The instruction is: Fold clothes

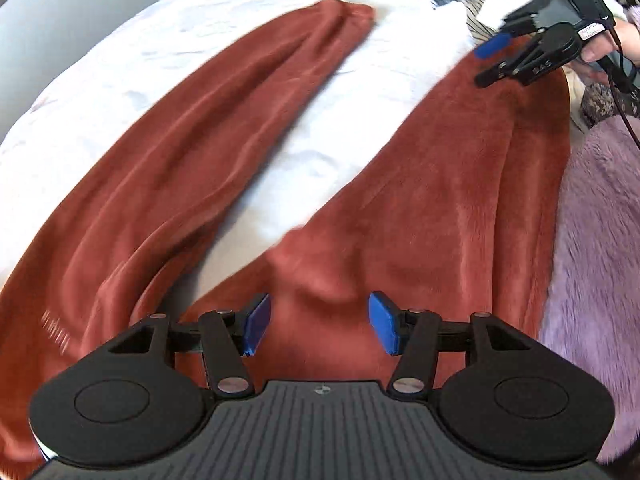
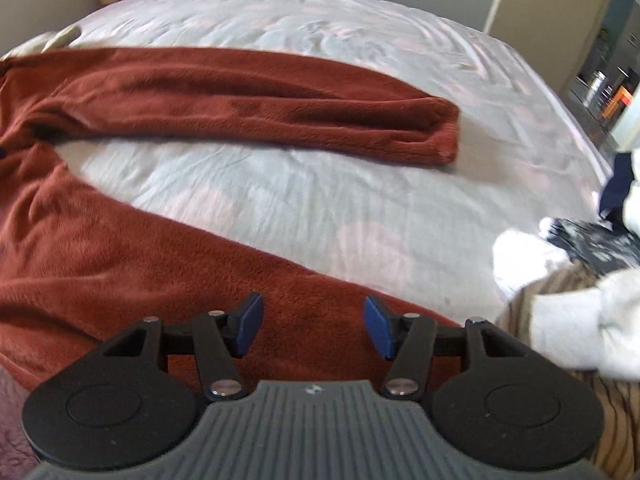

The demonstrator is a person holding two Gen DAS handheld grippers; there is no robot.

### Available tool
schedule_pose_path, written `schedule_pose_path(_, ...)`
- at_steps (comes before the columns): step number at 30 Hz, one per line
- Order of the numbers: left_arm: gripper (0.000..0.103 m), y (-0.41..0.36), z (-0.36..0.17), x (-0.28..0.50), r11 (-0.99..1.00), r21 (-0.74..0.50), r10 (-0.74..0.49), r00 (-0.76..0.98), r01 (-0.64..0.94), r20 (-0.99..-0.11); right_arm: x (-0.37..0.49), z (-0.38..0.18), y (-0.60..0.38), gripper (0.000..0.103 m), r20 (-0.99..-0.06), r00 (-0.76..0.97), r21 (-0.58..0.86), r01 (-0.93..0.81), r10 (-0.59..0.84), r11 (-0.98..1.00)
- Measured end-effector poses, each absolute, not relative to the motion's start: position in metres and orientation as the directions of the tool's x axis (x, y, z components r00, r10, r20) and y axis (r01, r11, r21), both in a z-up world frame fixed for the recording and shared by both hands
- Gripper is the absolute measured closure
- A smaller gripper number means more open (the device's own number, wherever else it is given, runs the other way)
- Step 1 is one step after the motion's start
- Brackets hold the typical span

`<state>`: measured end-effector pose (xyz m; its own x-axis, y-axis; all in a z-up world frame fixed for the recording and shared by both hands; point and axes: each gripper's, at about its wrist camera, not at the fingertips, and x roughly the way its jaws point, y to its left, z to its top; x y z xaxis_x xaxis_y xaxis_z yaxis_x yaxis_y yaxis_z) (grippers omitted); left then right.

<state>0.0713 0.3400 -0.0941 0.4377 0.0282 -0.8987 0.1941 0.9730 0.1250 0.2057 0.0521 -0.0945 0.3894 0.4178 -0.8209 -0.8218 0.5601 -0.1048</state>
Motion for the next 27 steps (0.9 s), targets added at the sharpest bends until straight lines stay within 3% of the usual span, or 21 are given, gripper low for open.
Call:
schedule_pose_path(4,0.050,0.330,-0.122,0.100,0.975,0.133,0.051,0.408,0.176,-0.911,0.210,-0.121,0.057,0.047,-0.845,0.354,-0.109,-0.848,0.400,0.519)
schedule_pose_path(6,0.062,0.330,-0.136,0.111,0.981,0.132,0.068,0.390,0.142,-0.918,0.210,-0.128,0.054,0.052,-0.840,0.347,-0.087,-0.845,0.418,0.527)
schedule_pose_path(8,0.077,0.337,-0.142,0.115,0.993,0.088,0.051,0.389,0.079,-0.920,0.206,-0.129,0.052,0.077,-0.830,0.352,-0.093,-0.852,0.433,0.515)
schedule_pose_path(9,0.079,0.341,-0.142,0.115,0.997,0.062,0.037,0.399,0.051,-0.916,0.204,-0.129,0.051,0.084,-0.825,0.355,-0.100,-0.858,0.440,0.505)
schedule_pose_path(11,0.094,0.344,-0.139,0.114,0.999,0.046,0.030,0.419,0.027,-0.907,0.199,-0.126,0.050,0.096,-0.816,0.369,-0.124,-0.863,0.445,0.489)
schedule_pose_path(19,0.099,0.357,-0.112,0.120,0.995,0.042,0.086,0.530,-0.094,-0.844,0.222,-0.103,0.045,0.099,-0.731,0.457,-0.079,-0.795,0.507,0.602)
schedule_pose_path(24,0.098,0.359,-0.133,0.135,0.992,0.059,0.107,0.483,-0.113,-0.869,0.244,-0.125,0.059,0.098,-0.782,0.425,-0.038,-0.763,0.456,0.645)
schedule_pose_path(27,0.092,0.360,-0.135,0.131,0.992,0.059,0.108,0.477,-0.116,-0.872,0.249,-0.129,0.049,0.094,-0.783,0.402,0.037,-0.731,0.474,0.681)
